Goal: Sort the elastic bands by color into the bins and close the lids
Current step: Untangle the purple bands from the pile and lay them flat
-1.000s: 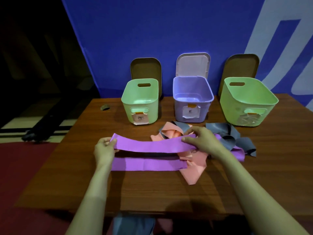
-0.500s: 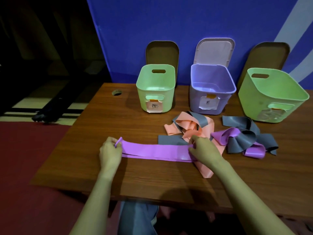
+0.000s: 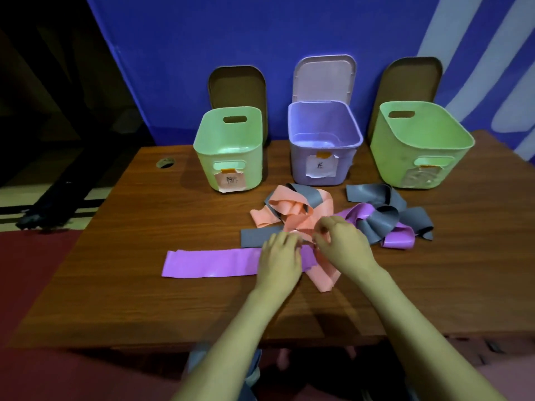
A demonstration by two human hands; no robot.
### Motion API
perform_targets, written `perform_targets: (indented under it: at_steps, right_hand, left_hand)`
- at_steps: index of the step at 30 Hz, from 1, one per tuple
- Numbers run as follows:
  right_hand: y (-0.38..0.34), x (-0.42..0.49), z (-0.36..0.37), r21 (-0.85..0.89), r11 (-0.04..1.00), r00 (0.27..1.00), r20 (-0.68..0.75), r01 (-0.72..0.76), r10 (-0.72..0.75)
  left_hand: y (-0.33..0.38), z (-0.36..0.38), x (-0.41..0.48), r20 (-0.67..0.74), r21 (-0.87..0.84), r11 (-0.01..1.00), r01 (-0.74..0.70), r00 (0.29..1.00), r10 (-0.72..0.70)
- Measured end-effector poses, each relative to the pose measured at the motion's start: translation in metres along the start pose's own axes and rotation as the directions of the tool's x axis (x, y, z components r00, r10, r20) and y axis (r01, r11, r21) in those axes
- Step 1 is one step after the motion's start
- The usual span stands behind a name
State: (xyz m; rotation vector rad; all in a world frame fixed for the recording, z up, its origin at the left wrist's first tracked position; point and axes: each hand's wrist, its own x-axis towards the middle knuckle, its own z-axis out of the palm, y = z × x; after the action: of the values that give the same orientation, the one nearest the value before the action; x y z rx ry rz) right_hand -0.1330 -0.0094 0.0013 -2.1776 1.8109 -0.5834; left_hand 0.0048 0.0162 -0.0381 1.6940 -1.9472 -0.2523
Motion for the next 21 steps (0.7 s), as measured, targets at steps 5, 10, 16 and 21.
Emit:
perform_targets:
  at_steps: [5,10,16,21]
  right_hand:
    - [0.058,0.003,-0.027,0.026,0.993,0.975,-0.185,-0.118,0.121]
    - [0.105,0.011,-0.036,-0.031,0.972,0.96,-0.169,-0.231,0.223]
    - [0.118,0.027,-0.038,-0.185,0.96,0.977,0.0,-0.209,0.213]
    - [0.114,0.036,-0.06,0.104,0.973,0.958,-0.184,-0.204,0.22]
  left_hand:
    - [0.059,0.03,0.031,-0.031,-0.073,0.979,-0.189,0.982,0.187]
    - [0.095,0.051,0.07,0.06,-0.195,0.977,-0.084,0.993,0.097]
    - [0.081,0.062,0.1,0.341,-0.08,0.992,0.093,0.938,-0.061]
    - [0.086,0.026,0.115,0.158,-0.475,0.843,0.252,0.967,-0.2]
